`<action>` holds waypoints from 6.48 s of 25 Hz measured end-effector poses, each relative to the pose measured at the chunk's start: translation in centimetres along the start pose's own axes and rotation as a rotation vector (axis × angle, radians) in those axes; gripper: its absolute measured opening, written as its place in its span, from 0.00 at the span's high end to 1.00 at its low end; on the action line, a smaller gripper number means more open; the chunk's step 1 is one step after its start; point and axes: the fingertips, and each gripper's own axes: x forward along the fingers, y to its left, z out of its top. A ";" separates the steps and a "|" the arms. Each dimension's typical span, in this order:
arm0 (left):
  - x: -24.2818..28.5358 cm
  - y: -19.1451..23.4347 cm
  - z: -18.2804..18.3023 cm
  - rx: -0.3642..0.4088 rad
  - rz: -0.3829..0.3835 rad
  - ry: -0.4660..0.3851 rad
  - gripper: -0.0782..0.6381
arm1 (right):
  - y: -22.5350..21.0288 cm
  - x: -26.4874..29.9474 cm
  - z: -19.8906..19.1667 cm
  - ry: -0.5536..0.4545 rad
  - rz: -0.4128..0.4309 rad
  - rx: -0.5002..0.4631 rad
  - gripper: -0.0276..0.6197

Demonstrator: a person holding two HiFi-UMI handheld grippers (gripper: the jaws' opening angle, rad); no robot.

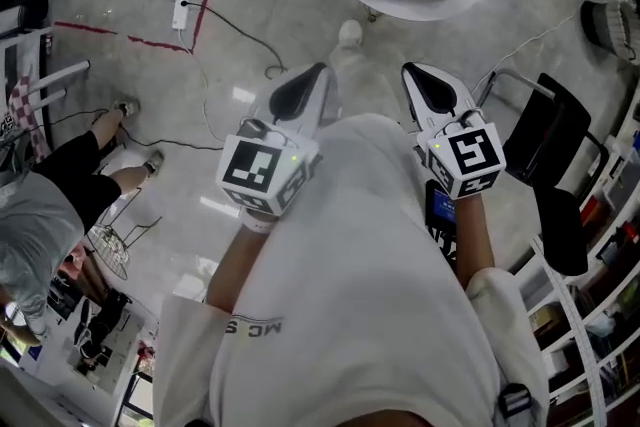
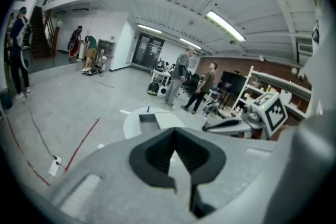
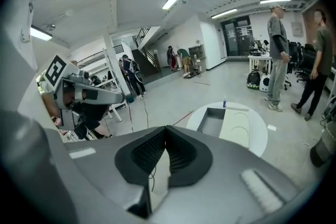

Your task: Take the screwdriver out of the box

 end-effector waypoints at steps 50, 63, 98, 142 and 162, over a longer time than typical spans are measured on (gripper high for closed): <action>24.3 24.3 -0.5 -0.201 0.037 0.236 0.89 | -22.6 36.7 -7.0 0.580 -0.136 -0.113 0.86; 24.3 25.4 -3.4 -0.257 0.042 0.255 0.89 | -24.2 39.0 -10.6 0.726 -0.181 -0.178 0.84; 22.9 26.8 -4.5 -0.314 0.069 0.236 0.89 | -24.0 40.5 -11.7 0.908 -0.250 -0.315 0.90; 11.3 15.0 10.9 -0.030 0.070 -0.006 0.89 | -13.2 19.4 11.6 0.265 -0.230 -0.338 0.90; 6.9 12.0 18.2 0.074 0.074 -0.197 0.89 | -11.2 7.0 23.6 -0.199 -0.176 -0.236 0.90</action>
